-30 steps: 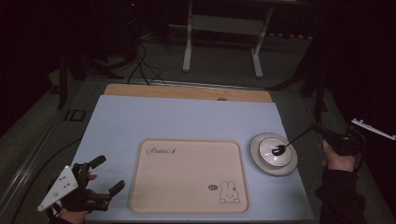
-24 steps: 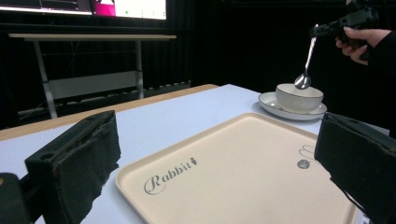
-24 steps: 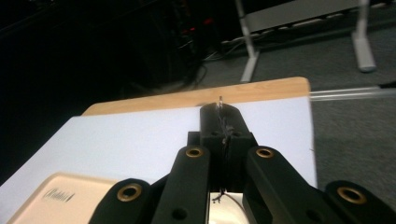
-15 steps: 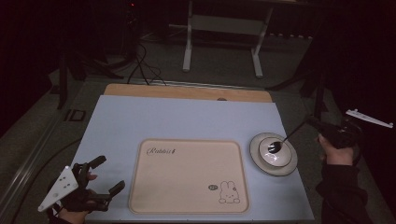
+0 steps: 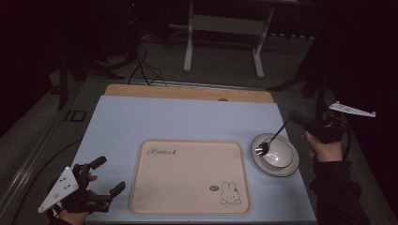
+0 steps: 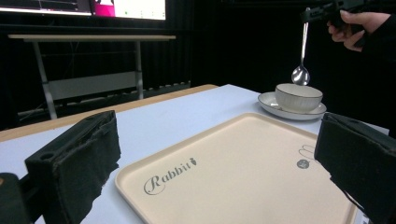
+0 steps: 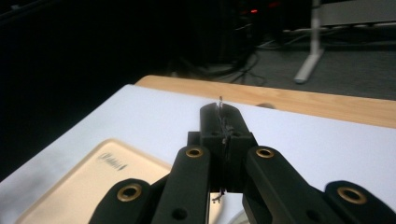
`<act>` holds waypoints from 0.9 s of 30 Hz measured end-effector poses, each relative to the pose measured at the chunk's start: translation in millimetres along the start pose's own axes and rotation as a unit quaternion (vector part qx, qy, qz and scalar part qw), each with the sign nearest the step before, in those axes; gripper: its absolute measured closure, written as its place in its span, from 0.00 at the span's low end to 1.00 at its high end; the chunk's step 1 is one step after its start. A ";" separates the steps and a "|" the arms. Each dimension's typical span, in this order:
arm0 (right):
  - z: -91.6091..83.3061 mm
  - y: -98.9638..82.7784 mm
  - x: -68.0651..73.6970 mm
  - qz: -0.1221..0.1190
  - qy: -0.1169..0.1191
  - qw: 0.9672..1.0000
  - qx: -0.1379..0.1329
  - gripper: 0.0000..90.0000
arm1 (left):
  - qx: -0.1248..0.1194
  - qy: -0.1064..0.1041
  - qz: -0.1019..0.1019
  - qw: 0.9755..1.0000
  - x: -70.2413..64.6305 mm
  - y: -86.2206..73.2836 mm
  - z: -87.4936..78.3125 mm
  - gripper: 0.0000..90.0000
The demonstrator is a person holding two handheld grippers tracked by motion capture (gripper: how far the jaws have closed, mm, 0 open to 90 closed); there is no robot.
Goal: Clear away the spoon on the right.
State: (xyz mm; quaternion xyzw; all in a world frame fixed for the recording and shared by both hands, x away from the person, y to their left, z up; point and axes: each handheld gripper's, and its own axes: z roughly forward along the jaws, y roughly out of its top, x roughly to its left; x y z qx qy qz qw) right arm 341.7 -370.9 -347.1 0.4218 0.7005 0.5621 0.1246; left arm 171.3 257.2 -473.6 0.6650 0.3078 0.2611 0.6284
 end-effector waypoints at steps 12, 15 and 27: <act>32.2 3.1 32.2 -0.037 0.074 0.996 0.037 1.00 | 0.000 -0.001 0.000 1.000 0.0 -0.1 0.3 0.00; 40.9 2.7 39.6 -0.047 0.092 0.993 0.050 1.00 | 0.000 -0.001 0.000 1.000 -0.1 -0.1 0.3 0.00; 76.7 -10.7 62.4 -0.064 0.168 0.979 0.096 1.00 | 0.001 -0.002 0.001 1.000 -0.1 -0.3 0.1 0.00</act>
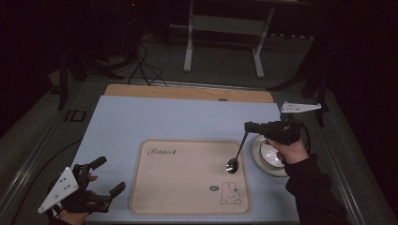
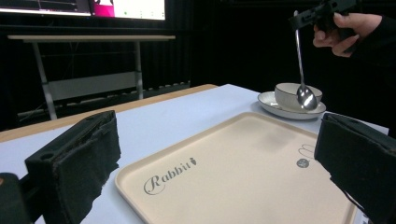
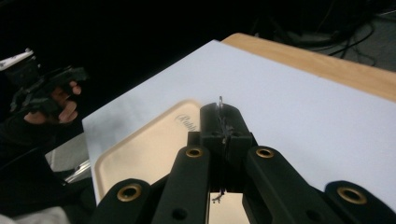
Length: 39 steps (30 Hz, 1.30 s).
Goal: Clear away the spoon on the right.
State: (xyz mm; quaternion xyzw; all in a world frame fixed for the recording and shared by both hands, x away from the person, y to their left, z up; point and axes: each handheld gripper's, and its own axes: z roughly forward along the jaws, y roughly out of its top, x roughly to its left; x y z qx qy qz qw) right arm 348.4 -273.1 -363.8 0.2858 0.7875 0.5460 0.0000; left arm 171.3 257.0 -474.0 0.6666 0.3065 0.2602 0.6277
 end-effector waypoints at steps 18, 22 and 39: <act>58.5 -33.0 7.7 0.001 0.087 0.994 0.070 1.00 | 0.000 0.000 0.002 1.000 -0.2 -0.3 0.0 0.00; 67.0 -40.4 7.3 0.005 0.097 0.992 0.080 1.00 | 0.001 -0.001 0.002 1.000 -0.4 -0.3 0.3 0.00; 93.6 -61.8 -1.8 0.027 0.089 0.990 0.106 0.99 | 0.000 -0.004 0.002 1.000 -0.4 0.0 -0.3 0.00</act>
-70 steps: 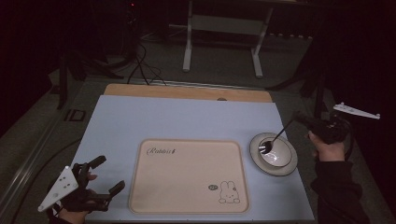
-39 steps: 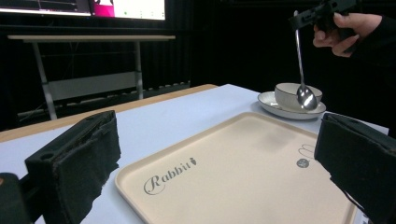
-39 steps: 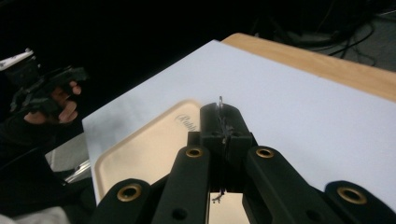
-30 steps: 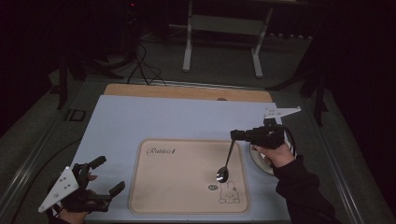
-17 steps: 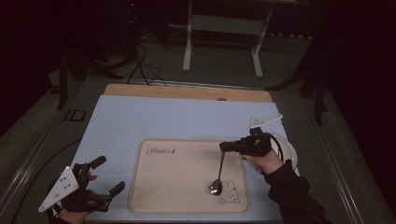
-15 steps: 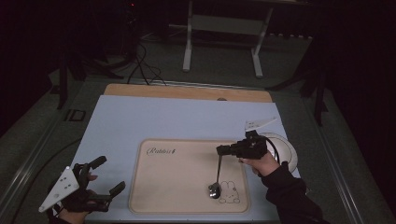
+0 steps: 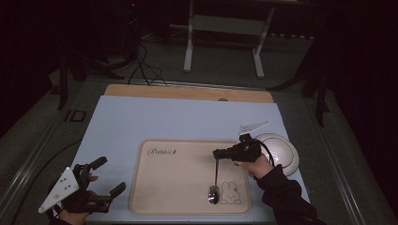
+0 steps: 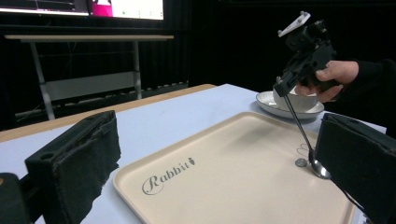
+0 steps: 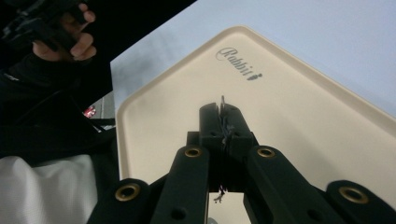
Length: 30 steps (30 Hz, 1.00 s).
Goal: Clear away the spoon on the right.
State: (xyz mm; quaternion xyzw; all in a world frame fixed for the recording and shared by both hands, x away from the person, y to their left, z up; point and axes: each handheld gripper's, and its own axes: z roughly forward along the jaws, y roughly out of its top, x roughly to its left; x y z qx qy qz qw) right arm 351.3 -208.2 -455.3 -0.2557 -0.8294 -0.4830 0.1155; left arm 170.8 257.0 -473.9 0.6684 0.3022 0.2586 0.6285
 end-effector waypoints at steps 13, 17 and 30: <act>16.1 -9.0 -11.3 0.019 -0.064 0.998 0.016 0.92 | -0.004 0.000 0.000 1.000 -0.4 0.1 -0.7 0.00; 22.8 -12.7 -15.4 0.032 -0.078 0.996 0.018 0.90 | -0.005 0.000 0.000 1.000 -0.8 0.2 -0.8 0.00; 37.8 -29.0 -31.5 0.070 -0.122 0.990 0.027 0.85 | -0.003 -0.001 0.003 1.000 -1.2 0.2 -0.5 0.00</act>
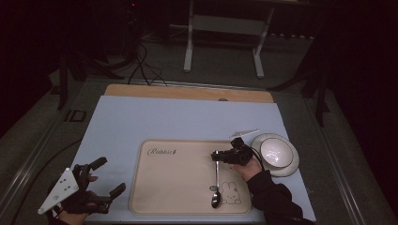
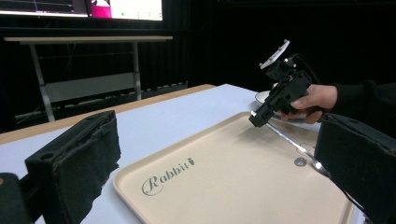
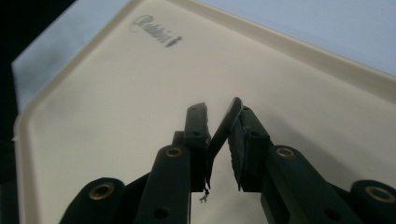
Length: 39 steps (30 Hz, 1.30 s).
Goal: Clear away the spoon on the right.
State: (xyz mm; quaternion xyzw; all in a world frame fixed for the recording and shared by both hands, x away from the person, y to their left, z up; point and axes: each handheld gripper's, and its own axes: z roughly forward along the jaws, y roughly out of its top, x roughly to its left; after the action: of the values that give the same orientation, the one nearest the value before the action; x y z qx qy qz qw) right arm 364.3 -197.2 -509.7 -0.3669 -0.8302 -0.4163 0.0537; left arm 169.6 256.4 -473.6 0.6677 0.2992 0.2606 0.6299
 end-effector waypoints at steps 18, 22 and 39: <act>4.4 -5.8 -13.9 0.050 -0.068 0.996 0.016 0.73 | 0.001 -0.001 0.003 1.000 -0.5 0.3 -0.1 0.00; 2.1 -4.6 -12.9 0.055 -0.064 0.996 0.014 0.71 | 0.000 -0.001 0.002 1.000 -0.4 0.3 -0.1 0.00; -11.9 3.2 11.6 0.017 -0.042 0.999 -0.030 0.37 | 0.001 -0.002 0.003 1.000 -0.6 0.2 0.1 0.00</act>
State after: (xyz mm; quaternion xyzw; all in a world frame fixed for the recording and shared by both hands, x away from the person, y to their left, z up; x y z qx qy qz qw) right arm 355.4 -198.2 -495.4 -0.3998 -0.8124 -0.4241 0.0154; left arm 169.3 255.9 -473.4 0.6698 0.2966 0.2610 0.6287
